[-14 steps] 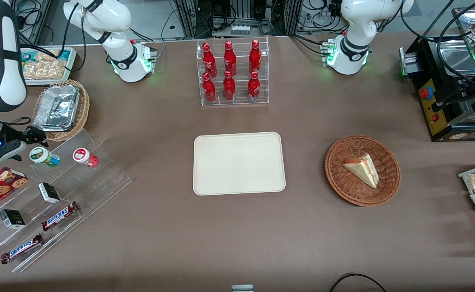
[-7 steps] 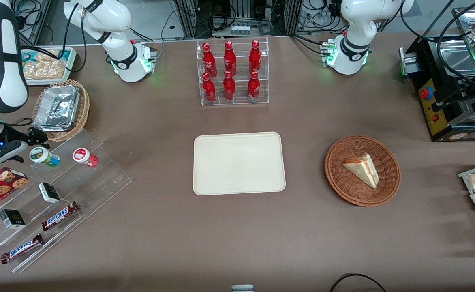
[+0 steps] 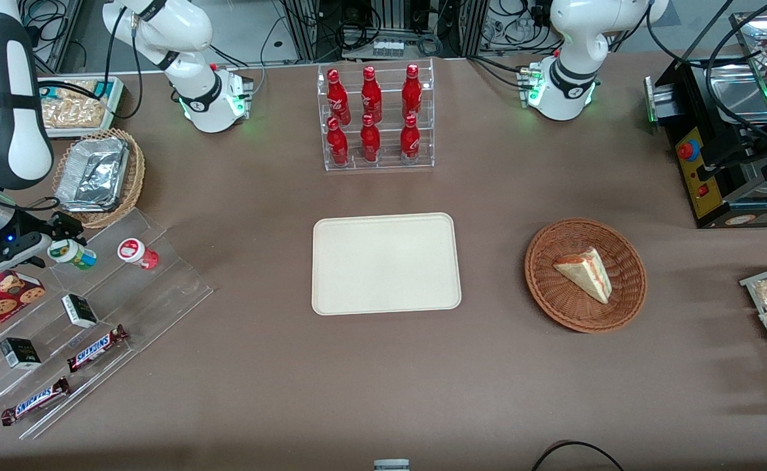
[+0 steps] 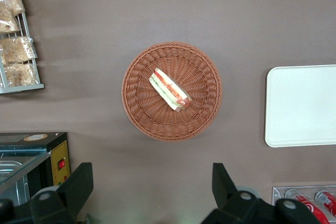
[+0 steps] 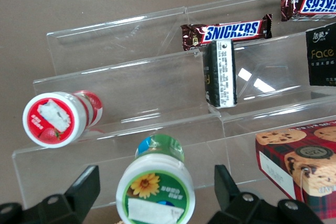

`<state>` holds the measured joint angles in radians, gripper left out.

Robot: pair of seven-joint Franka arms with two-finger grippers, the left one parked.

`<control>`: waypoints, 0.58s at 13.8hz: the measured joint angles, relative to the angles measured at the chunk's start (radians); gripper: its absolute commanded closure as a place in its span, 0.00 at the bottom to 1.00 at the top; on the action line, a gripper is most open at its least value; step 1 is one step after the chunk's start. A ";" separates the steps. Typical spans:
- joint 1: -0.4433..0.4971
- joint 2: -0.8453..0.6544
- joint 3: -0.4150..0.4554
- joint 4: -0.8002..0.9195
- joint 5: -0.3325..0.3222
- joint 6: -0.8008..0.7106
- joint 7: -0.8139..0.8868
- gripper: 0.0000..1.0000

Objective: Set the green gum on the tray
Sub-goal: 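Close the right gripper on the green-lidded gum jar and lift it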

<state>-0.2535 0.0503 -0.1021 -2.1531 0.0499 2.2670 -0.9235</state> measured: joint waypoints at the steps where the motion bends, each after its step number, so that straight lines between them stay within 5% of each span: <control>1: 0.000 0.001 0.000 0.000 0.000 0.001 0.000 0.75; 2: 0.000 0.002 0.000 0.000 0.000 0.001 0.000 0.95; 3: 0.000 0.002 0.000 0.000 0.000 0.001 0.000 1.00; 8: 0.001 0.002 0.004 0.004 0.000 0.000 0.000 1.00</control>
<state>-0.2527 0.0521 -0.0976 -2.1489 0.0500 2.2667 -0.9235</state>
